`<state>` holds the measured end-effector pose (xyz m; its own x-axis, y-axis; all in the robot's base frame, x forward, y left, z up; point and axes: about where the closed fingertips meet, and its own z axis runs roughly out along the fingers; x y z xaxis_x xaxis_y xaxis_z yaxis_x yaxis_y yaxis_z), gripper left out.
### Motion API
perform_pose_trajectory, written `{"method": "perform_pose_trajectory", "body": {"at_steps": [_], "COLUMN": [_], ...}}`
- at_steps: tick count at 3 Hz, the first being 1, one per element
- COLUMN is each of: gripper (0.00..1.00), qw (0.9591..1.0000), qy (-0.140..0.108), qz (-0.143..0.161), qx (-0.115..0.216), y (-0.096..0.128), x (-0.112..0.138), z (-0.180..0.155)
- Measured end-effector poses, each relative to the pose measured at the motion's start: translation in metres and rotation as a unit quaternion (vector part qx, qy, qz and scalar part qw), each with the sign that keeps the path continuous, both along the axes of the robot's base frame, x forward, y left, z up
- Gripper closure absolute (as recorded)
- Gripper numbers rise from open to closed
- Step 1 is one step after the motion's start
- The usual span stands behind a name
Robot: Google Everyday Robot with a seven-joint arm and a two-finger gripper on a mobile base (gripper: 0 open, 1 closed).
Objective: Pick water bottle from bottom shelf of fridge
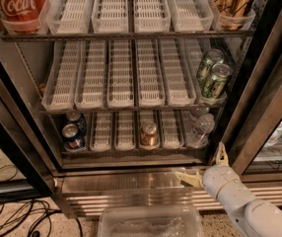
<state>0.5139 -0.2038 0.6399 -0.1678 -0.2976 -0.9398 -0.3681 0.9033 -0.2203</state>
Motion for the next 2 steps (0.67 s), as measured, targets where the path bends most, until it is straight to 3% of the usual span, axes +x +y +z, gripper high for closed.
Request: {"method": "perform_pose_trajectory", "body": {"at_steps": [2], "gripper": [0.00], "qw": [0.9998], "qy": [-0.013], "qz": [-0.010], "qx": [0.007], "y": [0.0029], "x": [0.0061], "z": [-0.0065]}}
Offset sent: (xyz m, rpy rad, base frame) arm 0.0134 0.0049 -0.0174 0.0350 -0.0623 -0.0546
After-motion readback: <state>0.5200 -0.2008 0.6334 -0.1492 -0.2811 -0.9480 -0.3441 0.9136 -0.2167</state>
